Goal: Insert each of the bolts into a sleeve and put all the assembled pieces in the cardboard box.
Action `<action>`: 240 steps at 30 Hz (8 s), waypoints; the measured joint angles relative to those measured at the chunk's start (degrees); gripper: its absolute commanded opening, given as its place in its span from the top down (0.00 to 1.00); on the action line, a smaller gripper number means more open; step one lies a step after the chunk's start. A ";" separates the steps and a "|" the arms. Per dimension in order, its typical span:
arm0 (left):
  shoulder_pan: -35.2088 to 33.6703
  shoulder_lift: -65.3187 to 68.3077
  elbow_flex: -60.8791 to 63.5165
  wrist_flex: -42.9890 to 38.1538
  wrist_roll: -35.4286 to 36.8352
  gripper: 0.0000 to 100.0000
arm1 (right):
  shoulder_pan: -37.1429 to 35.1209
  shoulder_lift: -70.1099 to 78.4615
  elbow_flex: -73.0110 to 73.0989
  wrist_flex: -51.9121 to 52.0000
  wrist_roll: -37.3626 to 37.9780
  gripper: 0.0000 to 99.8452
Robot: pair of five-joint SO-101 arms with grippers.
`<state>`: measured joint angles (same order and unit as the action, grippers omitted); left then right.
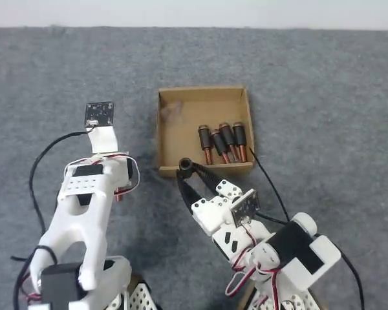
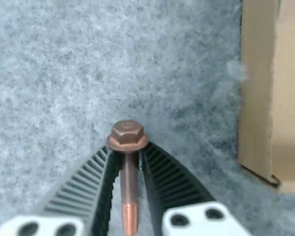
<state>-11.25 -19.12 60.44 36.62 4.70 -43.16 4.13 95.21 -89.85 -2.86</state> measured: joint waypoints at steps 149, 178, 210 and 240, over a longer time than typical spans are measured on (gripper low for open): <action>35.08 -70.42 31.91 -5.19 7.38 0.98 | 1.41 0.53 0.00 1.41 0.70 0.99; 31.47 -69.71 29.01 -3.96 12.22 0.77 | 3.16 0.44 0.00 0.70 0.97 0.99; -10.20 -69.80 32.26 7.91 12.22 0.99 | 9.05 0.44 -0.53 3.34 0.97 0.99; -15.56 -69.71 37.19 14.86 -5.10 0.99 | 14.15 0.53 -28.48 27.60 0.97 0.99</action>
<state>-26.81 -88.84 97.63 51.47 -0.40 -29.01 4.66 66.73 -62.24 -1.89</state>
